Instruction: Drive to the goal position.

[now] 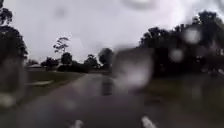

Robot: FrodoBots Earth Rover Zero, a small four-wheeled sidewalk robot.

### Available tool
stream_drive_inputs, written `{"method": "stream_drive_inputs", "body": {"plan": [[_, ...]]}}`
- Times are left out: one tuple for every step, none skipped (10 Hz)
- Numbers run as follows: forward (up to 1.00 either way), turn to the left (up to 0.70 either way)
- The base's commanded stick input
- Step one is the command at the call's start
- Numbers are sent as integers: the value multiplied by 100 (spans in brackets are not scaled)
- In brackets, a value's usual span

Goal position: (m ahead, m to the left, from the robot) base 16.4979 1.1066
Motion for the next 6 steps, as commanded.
{"method": "stream_drive_inputs", "body": {"plan": [[85, 27], [85, 13], [85, 0], [85, 0], [85, 0], [85, 0]]}}
